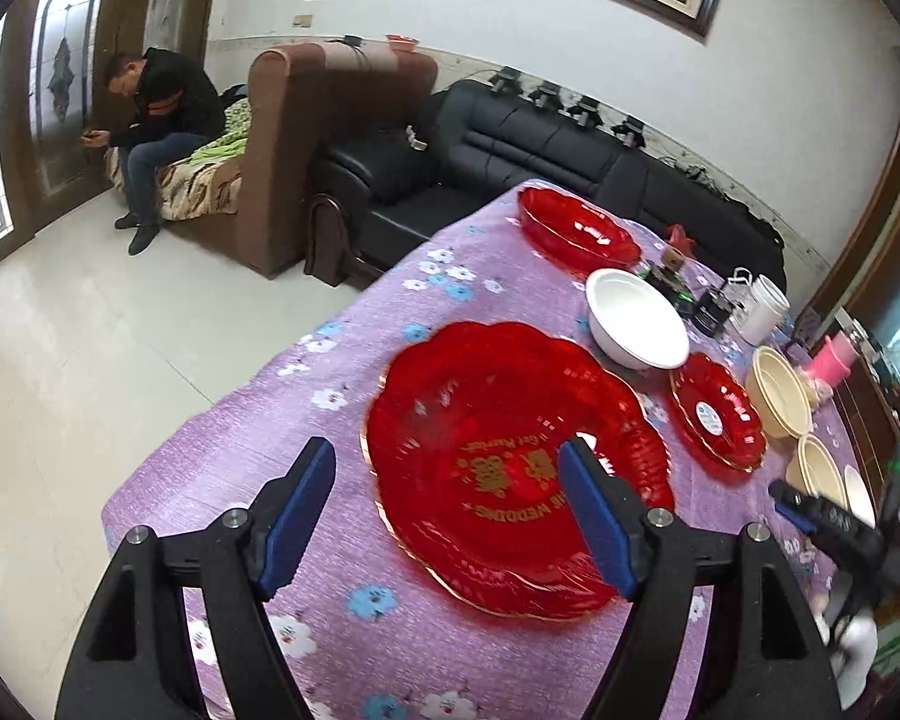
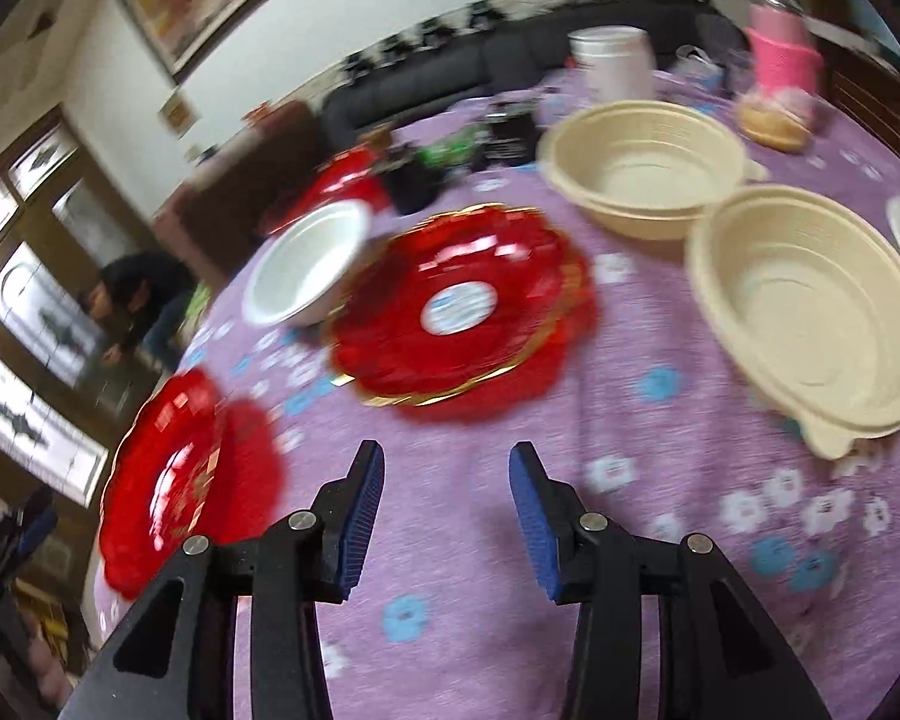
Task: Organize plates and bowls
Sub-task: 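Grasp the rim of the red gold-rimmed stickered plate with the right gripper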
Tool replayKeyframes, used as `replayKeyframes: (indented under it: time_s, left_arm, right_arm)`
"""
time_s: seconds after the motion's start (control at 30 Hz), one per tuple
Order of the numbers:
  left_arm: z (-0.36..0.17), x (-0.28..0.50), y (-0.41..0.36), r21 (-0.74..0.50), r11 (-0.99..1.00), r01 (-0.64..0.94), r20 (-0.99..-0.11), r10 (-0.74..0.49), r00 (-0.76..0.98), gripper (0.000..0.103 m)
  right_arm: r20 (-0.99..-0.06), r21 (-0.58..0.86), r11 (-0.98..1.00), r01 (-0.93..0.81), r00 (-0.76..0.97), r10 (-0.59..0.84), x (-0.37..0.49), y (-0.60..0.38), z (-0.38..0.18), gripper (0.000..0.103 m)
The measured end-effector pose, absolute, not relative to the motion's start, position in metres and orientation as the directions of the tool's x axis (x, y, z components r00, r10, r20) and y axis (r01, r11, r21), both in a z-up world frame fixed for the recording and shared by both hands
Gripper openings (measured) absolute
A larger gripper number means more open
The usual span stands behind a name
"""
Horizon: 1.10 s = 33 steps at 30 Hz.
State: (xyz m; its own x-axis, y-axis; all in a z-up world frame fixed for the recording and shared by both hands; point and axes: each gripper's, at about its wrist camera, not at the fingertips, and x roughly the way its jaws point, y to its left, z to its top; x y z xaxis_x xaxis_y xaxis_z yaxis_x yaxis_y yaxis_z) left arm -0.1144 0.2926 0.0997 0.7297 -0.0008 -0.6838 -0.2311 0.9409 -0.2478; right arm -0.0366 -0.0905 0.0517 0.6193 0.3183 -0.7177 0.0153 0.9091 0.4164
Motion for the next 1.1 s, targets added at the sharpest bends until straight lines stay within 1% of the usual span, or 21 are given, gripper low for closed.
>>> replayKeyframes:
  time_s: [0.13,0.23,0.4,0.43,0.47,0.53,0.63,0.73,0.8,0.97,1.1]
  left_arm:
    - [0.099,-0.114,0.280,-0.232,0.950,-0.207,-0.689,-0.010,0.725,0.076]
    - [0.099,-0.114,0.271,-0.219,0.958,-0.187,-0.695,-0.018,0.719,0.076]
    - [0.102,-0.116,0.257,-0.200,0.967,-0.157,-0.698,-0.028,0.716,0.076]
    - [0.103,-0.117,0.254,-0.197,0.969,-0.150,-0.697,-0.031,0.716,0.076]
    - [0.104,-0.117,0.252,-0.195,0.970,-0.145,-0.696,-0.033,0.717,0.076]
    - [0.106,-0.116,0.246,-0.189,0.973,-0.132,-0.695,-0.038,0.718,0.076]
    - [0.107,-0.112,0.237,-0.185,0.977,-0.110,-0.697,-0.051,0.716,0.076]
    - [0.108,-0.109,0.224,-0.191,0.979,-0.074,-0.700,-0.084,0.709,0.076]
    - [0.109,-0.107,0.212,-0.188,0.981,-0.040,-0.702,-0.106,0.704,0.076]
    - [0.105,-0.101,0.175,-0.184,0.981,0.056,-0.716,-0.173,0.676,0.076]
    - [0.093,-0.092,0.135,-0.188,0.971,0.148,-0.741,-0.239,0.628,0.076]
  right_arm:
    - [-0.728,0.453,0.884,0.114,0.620,0.293,-0.009,-0.110,0.043,0.048]
    - [-0.733,0.472,0.869,0.150,0.615,0.292,0.011,-0.111,0.038,0.048]
    - [-0.768,0.455,0.873,0.176,0.575,0.284,0.040,-0.100,0.026,0.047]
    - [-0.771,0.462,0.868,0.184,0.567,0.291,0.042,-0.102,0.022,0.031]
    - [-0.769,0.471,0.863,0.182,0.564,0.301,0.042,-0.103,0.020,0.017]
    - [-0.761,0.499,0.849,0.176,0.557,0.332,0.036,-0.107,0.018,0.016]
    - [-0.766,0.501,0.852,0.153,0.537,0.354,0.020,-0.110,0.020,0.016]
    - [-0.769,0.535,0.835,0.127,0.482,0.419,0.001,-0.115,0.017,0.016]
    - [-0.778,0.532,0.841,0.098,0.449,0.440,-0.017,-0.120,0.018,0.016]
    - [-0.807,0.498,0.867,0.038,0.388,0.446,-0.059,-0.138,0.019,0.015]
    - [-0.839,0.422,0.906,0.014,0.385,0.385,-0.081,-0.154,0.023,0.015]
